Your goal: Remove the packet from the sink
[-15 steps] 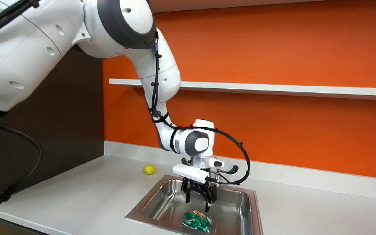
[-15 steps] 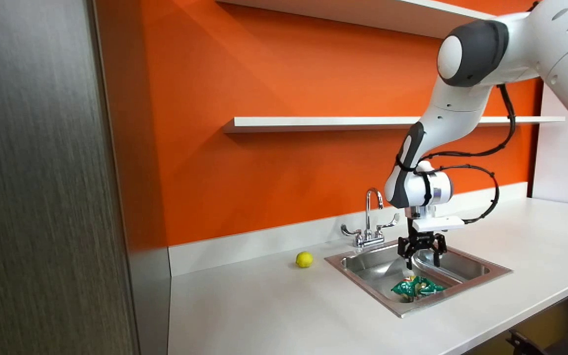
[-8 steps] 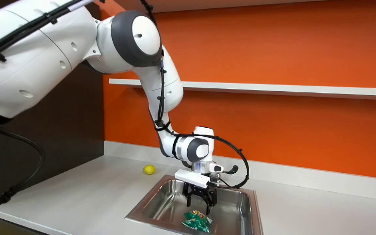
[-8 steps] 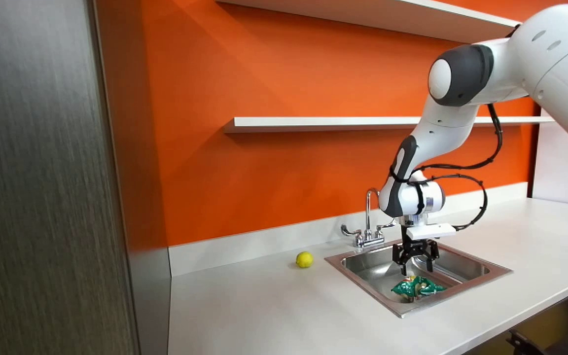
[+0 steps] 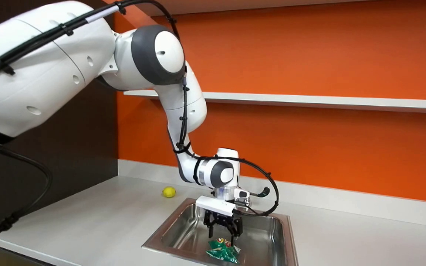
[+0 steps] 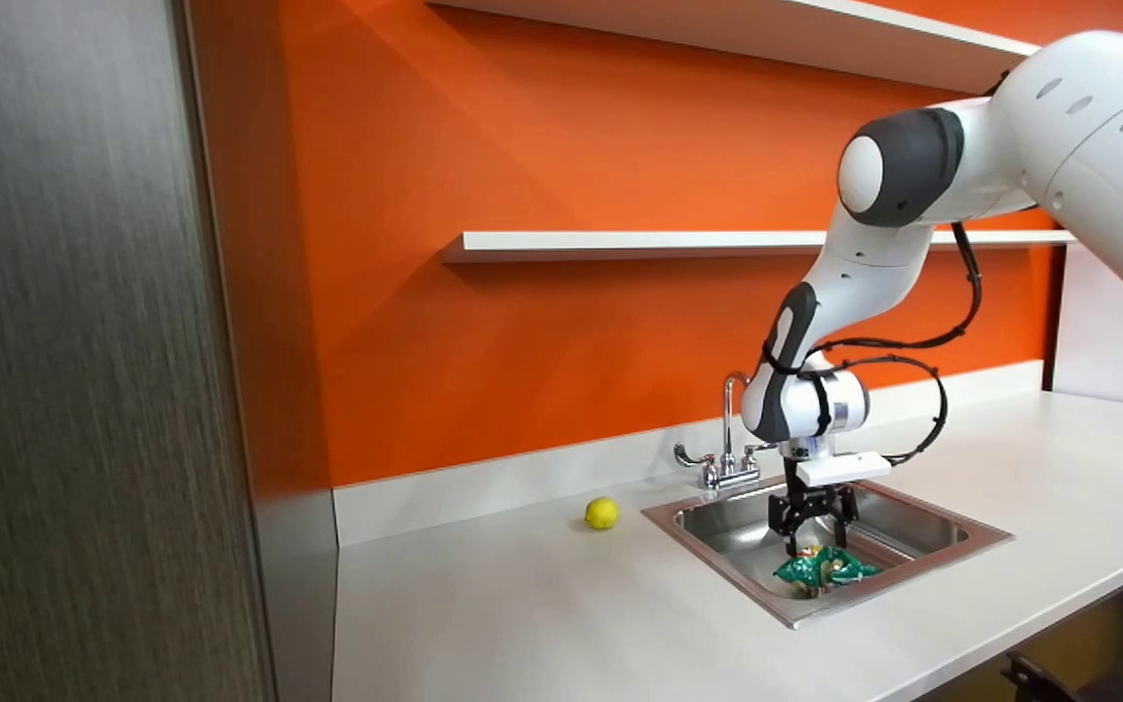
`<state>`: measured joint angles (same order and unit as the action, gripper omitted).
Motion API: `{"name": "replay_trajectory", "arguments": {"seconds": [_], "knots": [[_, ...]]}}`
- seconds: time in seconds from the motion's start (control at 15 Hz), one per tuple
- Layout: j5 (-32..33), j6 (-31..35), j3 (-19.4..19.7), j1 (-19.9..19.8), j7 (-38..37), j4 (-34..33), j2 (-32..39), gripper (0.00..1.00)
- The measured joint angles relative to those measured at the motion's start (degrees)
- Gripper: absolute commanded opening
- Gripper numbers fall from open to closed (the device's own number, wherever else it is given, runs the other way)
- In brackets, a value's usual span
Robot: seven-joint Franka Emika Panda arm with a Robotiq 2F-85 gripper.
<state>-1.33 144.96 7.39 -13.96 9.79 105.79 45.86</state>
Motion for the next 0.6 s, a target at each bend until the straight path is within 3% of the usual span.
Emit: {"name": "replay_trajectory", "arguments": {"seconds": [0.4,0.47,0.6], "knots": [[1.4,0.0,0.0,0.4,0.0,0.0,0.9,1.00],[1.4,0.0,0.0,0.4,0.0,0.0,0.9,0.79],[1.5,0.0,0.0,0.4,0.0,0.0,0.9,0.66]]}}
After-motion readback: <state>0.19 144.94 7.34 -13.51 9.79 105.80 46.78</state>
